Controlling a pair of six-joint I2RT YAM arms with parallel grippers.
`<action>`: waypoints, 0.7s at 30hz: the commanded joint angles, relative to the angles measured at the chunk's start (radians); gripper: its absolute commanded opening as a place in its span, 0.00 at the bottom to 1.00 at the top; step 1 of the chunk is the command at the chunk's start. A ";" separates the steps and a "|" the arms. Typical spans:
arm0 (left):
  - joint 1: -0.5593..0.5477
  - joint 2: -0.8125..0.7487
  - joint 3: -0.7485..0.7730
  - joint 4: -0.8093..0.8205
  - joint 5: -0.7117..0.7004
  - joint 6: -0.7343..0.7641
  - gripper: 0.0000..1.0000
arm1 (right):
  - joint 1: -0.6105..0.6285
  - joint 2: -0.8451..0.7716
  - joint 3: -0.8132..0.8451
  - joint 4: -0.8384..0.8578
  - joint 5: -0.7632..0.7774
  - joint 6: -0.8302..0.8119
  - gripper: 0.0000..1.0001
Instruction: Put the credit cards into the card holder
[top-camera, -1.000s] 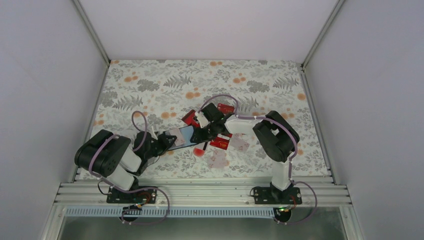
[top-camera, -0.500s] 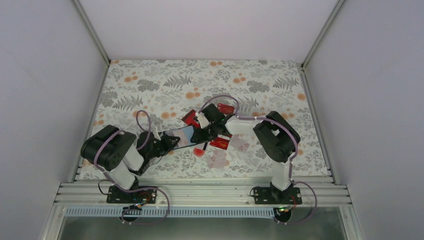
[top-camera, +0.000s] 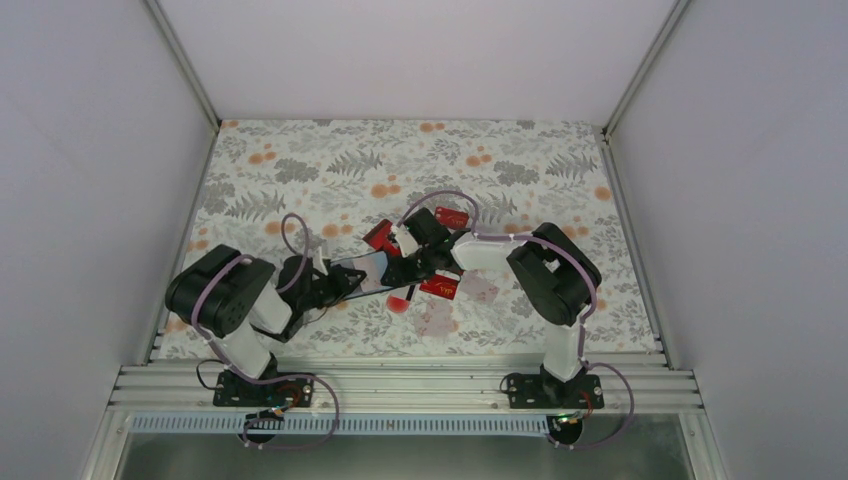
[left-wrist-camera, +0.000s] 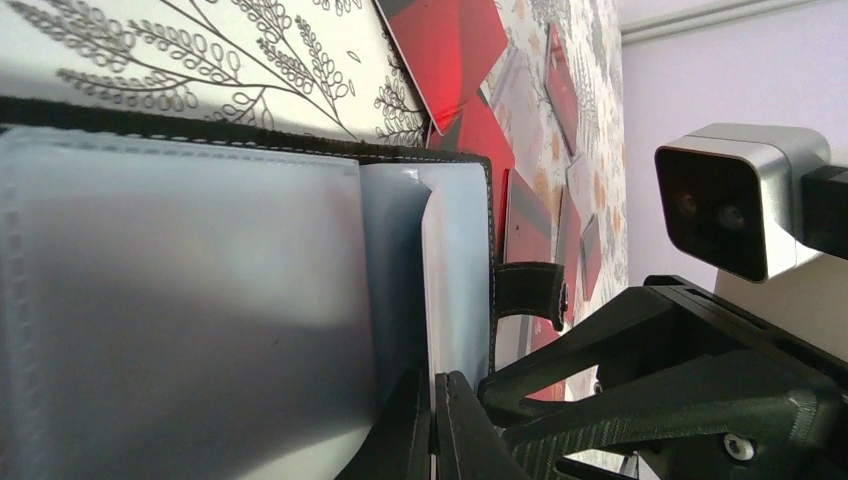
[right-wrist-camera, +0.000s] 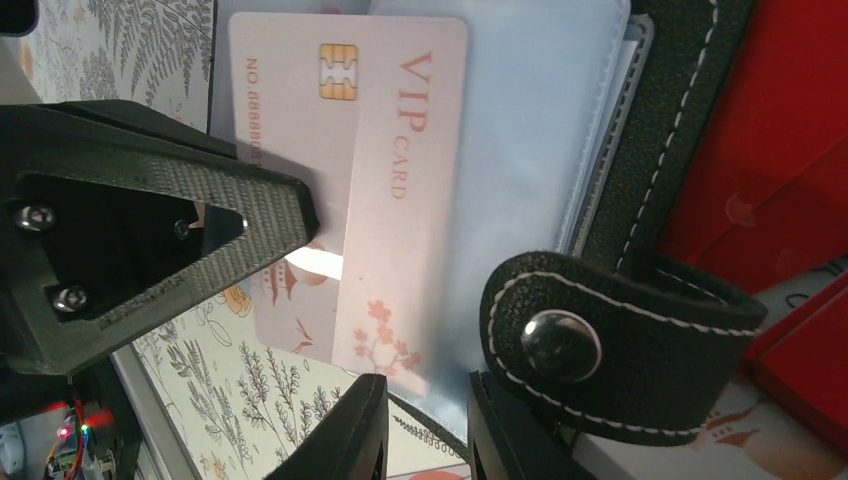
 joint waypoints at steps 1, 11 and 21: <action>-0.005 0.023 0.030 -0.108 0.058 0.070 0.02 | 0.023 0.085 -0.074 -0.211 0.149 0.004 0.22; 0.002 -0.003 0.101 -0.312 0.087 0.192 0.02 | 0.024 0.080 -0.039 -0.245 0.169 -0.009 0.23; 0.003 0.028 0.165 -0.381 0.102 0.216 0.03 | 0.002 -0.010 0.102 -0.393 0.222 -0.052 0.44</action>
